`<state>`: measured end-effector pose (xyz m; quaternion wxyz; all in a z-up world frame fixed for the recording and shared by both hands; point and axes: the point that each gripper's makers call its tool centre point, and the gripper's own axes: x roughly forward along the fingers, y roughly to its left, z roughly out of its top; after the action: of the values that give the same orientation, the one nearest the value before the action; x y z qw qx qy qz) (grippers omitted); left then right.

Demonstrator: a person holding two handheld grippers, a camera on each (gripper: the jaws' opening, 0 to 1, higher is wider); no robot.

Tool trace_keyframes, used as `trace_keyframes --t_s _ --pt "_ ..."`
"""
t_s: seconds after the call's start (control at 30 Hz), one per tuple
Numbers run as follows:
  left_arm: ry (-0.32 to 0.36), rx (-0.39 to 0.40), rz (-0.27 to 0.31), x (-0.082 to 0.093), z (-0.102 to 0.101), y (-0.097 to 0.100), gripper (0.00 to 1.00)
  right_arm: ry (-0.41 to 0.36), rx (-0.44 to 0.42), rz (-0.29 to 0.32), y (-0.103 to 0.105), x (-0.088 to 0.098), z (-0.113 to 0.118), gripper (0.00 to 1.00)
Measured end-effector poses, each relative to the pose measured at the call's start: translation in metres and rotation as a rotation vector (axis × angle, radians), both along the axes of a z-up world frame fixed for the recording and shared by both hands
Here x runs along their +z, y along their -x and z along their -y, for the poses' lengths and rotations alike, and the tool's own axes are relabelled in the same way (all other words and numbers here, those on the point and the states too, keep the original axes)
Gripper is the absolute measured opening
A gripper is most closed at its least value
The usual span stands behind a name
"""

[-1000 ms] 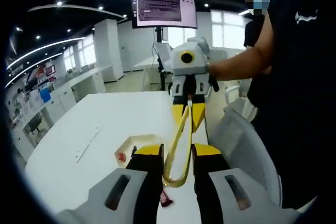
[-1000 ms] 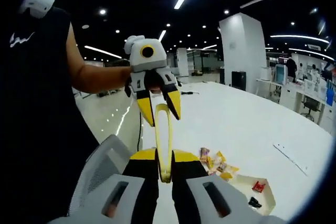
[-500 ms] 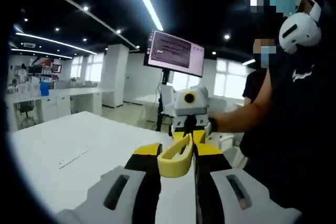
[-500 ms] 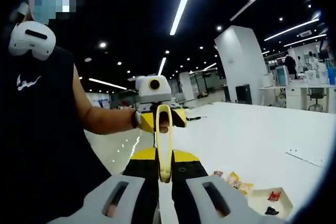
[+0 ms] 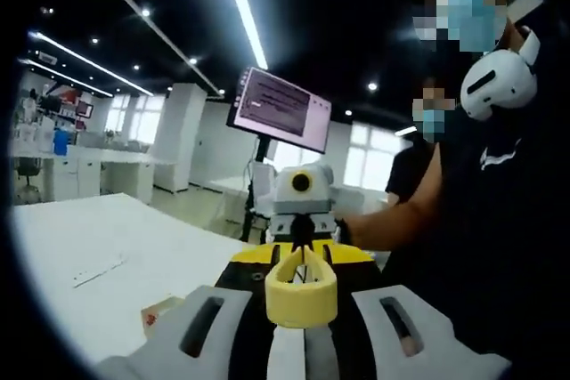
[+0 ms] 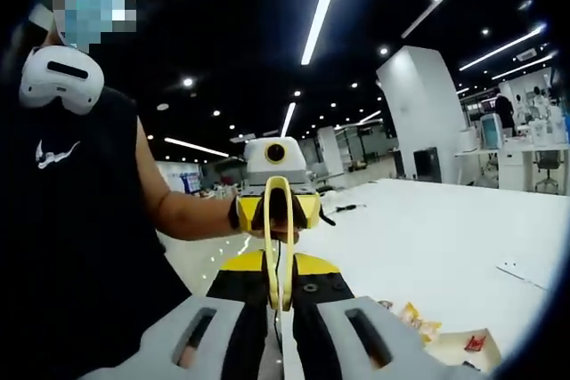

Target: Place the target food into the container with the food tongs after gripping and lifting it, then release it inside without dropping or visibly crushing the food.

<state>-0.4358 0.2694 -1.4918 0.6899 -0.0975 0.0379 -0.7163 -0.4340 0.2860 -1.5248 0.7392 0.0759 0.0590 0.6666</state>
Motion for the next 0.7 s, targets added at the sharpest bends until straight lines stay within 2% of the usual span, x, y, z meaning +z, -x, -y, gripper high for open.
trace_keyframes --t_s 0.07,0.13,0.27,0.33,0.4,0.5,0.57,0.6,0.63,0.7 --pt "0.015 0.001 -0.005 0.003 0.001 0.002 0.16 0.001 0.003 0.003 0.002 0.001 0.001 0.09" --pt "-0.026 0.001 0.011 -0.004 0.001 0.004 0.16 0.024 -0.001 0.014 0.004 0.001 0.002 0.09" --pt "-0.027 -0.005 0.017 -0.006 0.004 0.007 0.16 0.039 0.004 0.024 0.007 0.001 -0.002 0.1" --pt "-0.038 -0.033 0.018 -0.009 0.013 0.015 0.17 0.042 0.017 0.029 0.01 0.001 -0.008 0.1" --pt "0.001 -0.049 -0.01 -0.003 0.02 0.019 0.17 0.045 0.03 0.044 0.013 0.002 -0.014 0.09" --pt "0.025 -0.051 -0.014 -0.002 0.017 0.015 0.17 0.047 0.04 0.034 0.013 0.001 -0.014 0.09" --pt "0.034 -0.023 -0.014 -0.002 0.016 0.01 0.15 0.046 0.036 0.036 0.013 0.003 -0.014 0.09" --pt "0.041 -0.014 -0.043 -0.001 0.015 0.007 0.15 0.042 0.026 0.035 0.012 0.004 -0.014 0.1" --pt "0.051 -0.016 -0.038 0.001 0.014 0.007 0.16 0.032 0.022 0.029 0.011 0.006 -0.014 0.12" --pt "0.068 0.007 -0.028 0.005 0.013 0.002 0.17 -0.005 -0.01 0.062 0.006 0.013 -0.012 0.15"
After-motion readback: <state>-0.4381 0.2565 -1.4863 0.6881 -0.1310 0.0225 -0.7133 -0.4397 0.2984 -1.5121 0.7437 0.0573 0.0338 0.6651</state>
